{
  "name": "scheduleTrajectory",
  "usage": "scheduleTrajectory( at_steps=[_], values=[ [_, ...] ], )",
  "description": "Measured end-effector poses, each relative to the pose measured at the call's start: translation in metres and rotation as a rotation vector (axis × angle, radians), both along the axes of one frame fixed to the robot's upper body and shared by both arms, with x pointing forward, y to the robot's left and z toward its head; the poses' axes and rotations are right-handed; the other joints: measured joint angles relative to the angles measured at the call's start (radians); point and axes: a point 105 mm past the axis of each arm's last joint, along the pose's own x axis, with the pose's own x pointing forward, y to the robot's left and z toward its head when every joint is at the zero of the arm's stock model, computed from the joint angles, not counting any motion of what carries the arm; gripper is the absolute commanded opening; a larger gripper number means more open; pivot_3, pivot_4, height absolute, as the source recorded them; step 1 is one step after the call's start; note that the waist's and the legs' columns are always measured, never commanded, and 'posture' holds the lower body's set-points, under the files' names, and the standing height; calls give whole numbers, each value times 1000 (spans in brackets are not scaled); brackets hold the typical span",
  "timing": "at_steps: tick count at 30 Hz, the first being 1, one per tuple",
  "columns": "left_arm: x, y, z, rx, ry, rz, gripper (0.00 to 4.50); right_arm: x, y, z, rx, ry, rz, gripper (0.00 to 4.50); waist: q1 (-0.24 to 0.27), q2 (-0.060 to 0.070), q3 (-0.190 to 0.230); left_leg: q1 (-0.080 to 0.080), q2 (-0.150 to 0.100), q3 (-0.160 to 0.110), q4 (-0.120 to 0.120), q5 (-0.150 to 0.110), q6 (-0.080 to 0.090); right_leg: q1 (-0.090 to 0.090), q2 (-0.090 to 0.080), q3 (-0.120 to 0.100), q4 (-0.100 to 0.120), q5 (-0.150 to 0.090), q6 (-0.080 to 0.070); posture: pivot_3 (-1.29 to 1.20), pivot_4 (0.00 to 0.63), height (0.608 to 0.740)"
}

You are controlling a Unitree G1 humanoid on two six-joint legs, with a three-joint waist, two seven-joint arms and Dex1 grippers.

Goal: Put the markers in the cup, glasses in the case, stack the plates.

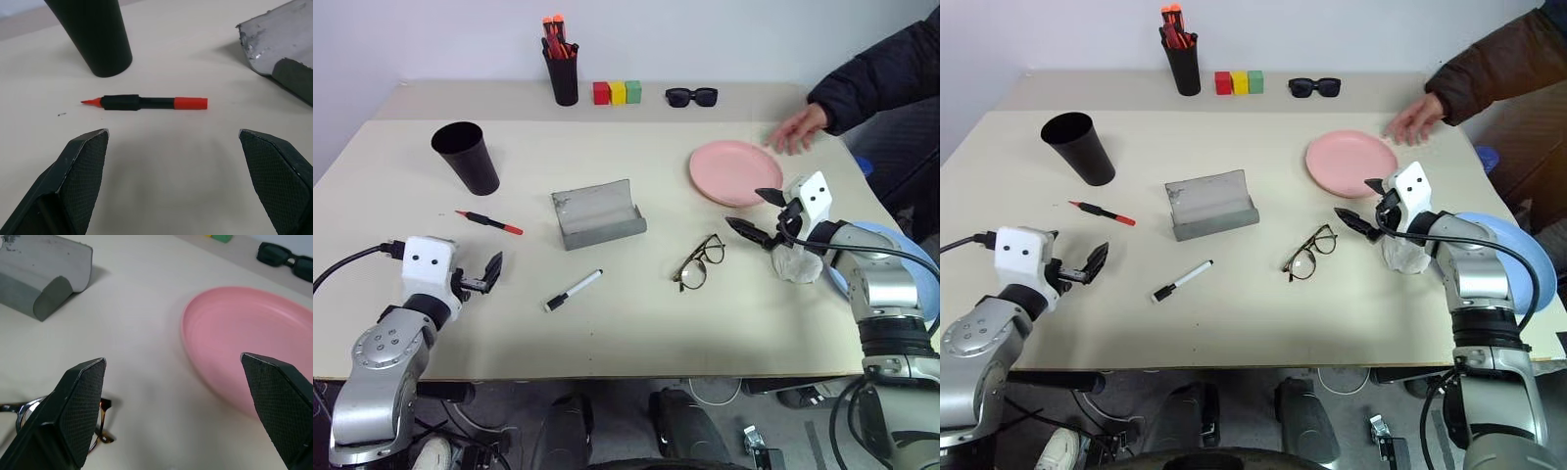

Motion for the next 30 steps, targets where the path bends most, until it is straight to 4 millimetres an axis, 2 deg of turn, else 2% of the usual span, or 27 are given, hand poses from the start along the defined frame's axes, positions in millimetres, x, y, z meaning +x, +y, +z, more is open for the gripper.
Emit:
scheduleTrajectory(
  at_steps=[15, 22, 25, 30],
  values=[
    [3, -13, 2, -28, -26, -17, 4384, 6, 8, -3, -1, 11, 20, 4500, 0, 0, 0, 0, 0, 0, 0, 0, 0, 0, 0, 0, 0, 0, 0, 0, 150, 722],
    [19, -44, 11, -39, -53, -144, 4384, 5, 20, 0, 13, -10, 31, 4500, 2, 0, 0, 0, 0, 0, 0, 0, 0, 0, 0, 0, 1, 0, 0, 0, 150, 722],
    [27, -49, 12, -40, -50, -180, 4384, -1, 26, 3, 8, -29, 40, 4500, 2, 0, 0, 0, 0, 0, 0, 0, 0, 0, 0, 0, 1, 0, 0, 0, 150, 722],
    [39, -50, 6, -51, -19, -194, 4456, -11, 33, -3, 25, -18, 18, 4500, 1, 0, 0, 0, 0, 0, 1, 0, 0, 0, 0, 0, 1, 0, 0, 0, 150, 722]
  ],
)
